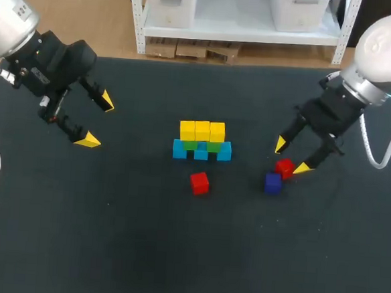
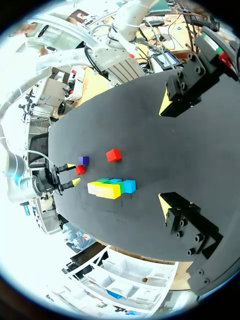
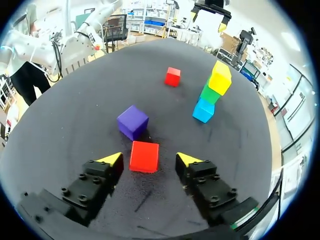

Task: Place the blue cubes, place green cubes on the blue cubes, place the yellow cubes on the green cubes, then place the red cubes on the yellow cubes, and place purple cube on the red cubes.

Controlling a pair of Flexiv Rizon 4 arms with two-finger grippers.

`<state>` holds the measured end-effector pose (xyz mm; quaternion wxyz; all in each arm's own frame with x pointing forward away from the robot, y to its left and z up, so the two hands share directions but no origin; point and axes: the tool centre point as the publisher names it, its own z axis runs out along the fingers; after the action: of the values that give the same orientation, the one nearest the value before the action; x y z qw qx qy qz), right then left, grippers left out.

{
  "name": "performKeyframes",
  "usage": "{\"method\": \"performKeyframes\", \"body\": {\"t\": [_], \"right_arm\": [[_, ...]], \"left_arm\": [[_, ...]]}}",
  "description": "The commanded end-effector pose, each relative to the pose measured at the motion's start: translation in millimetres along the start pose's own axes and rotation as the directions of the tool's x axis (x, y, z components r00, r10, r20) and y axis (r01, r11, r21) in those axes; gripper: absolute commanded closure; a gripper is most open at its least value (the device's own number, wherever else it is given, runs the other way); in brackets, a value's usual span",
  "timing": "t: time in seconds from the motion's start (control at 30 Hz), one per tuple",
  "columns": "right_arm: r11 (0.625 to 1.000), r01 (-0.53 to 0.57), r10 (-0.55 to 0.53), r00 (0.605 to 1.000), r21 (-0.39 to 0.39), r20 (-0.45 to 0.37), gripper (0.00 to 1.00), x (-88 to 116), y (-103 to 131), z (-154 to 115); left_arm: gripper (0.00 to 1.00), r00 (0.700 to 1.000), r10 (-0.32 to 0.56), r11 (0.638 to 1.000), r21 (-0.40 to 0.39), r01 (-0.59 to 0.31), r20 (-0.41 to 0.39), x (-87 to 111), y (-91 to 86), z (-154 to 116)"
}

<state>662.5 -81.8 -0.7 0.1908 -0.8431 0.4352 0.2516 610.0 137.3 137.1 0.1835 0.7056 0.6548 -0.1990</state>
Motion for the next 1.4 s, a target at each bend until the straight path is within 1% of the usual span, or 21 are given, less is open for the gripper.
{"method": "performKeyframes", "body": {"t": [0.03,0.2,0.37,0.5,0.7,0.8,0.83,0.87,0.93,0.97,1.03,1.1,1.17,1.27,1.33,1.4], "right_arm": [[1.000,0.002,-0.002,1.000,-0.012,0.002,0.51,0.8,-3.6,2.2],[1.000,-0.002,0.002,1.000,-0.017,0.001,0.53,1.1,-3.7,2.9],[1.000,-0.008,0.008,1.000,-0.016,0.001,0.64,1.5,-3.2,3.9],[1.000,-0.010,0.010,1.000,-0.014,0.000,1.00,1.2,-2.7,4.2],[1.000,-0.028,0.028,1.000,-0.004,-0.009,1.00,-0.8,-1.5,2.2],[0.997,-0.070,0.070,0.997,0.022,-0.020,1.00,-5.4,-1.6,-2.6],[0.994,-0.105,0.106,0.994,0.044,-0.018,1.00,-7.8,-1.8,-5.1],[0.987,-0.144,0.145,0.989,0.070,-0.013,1.00,-9.8,-2.1,-8.2],[0.968,-0.221,0.227,0.973,0.116,-0.039,1.00,-14.7,-2.7,-13.7],[0.957,-0.254,0.260,0.965,0.142,-0.025,1.00,-17.6,-3.3,-16.7],[0.923,-0.330,0.343,0.939,0.196,-0.037,1.00,-23.7,-4.7,-23.2],[0.889,-0.381,0.399,0.917,0.253,-0.025,1.00,-30.7,-6.5,-29.9],[0.863,-0.408,0.436,0.899,0.299,-0.031,1.00,-37.8,-8.9,-36.6],[0.808,-0.458,0.495,0.869,0.371,-0.005,1.00,-47.0,-12.6,-45.2],[0.780,-0.480,0.517,0.856,0.402,0.017,1.00,-53.7,-15.1,-49.5],[0.743,-0.504,0.543,0.838,0.441,0.043,1.00,-62.1,-16.8,-53.9]], "left_arm": [[0.00,1.000,0.004,1.000,-0.002,-0.004,0.004,1.4,-0.8,-0.1],[0.00,1.000,0.004,1.000,-0.002,-0.004,0.004,1.4,-0.8,-0.1],[0.00,1.000,0.004,1.000,-0.002,-0.004,0.004,1.4,-0.8,-0.1],[0.00,1.000,0.004,1.000,-0.002,-0.004,0.004,1.4,-0.8,-0.1],[0.00,1.000,0.004,1.000,-0.002,-0.004,0.004,1.4,-0.8,-0.1],[0.00,1.000,0.004,1.000,-0.002,-0.004,0.004,1.4,-0.8,-0.1],[0.00,1.000,0.004,1.000,-0.002,-0.004,0.004,1.4,-0.8,-0.1],[0.00,1.000,0.004,1.000,-0.002,-0.004,0.004,1.4,-0.8,-0.1],[0.00,1.000,0.004,1.000,-0.002,-0.004,0.004,1.4,-0.8,-0.1],[0.00,1.000,0.004,1.000,-0.002,-0.004,0.004,1.4,-0.8,-0.1],[0.00,1.000,0.004,1.000,-0.002,-0.004,0.004,1.4,-0.8,-0.1],[0.00,1.000,0.004,1.000,-0.002,-0.004,0.004,1.4,-0.8,-0.1],[0.00,1.000,0.004,1.000,-0.002,-0.004,0.004,1.4,-0.8,-0.1],[0.00,1.000,0.004,1.000,-0.002,-0.004,0.004,1.4,-0.8,-0.1],[0.00,1.000,0.004,1.000,-0.002,-0.004,0.004,1.4,-0.8,-0.1],[0.00,1.000,0.004,1.000,-0.002,-0.004,0.004,1.4,-0.8,-0.1]]}}
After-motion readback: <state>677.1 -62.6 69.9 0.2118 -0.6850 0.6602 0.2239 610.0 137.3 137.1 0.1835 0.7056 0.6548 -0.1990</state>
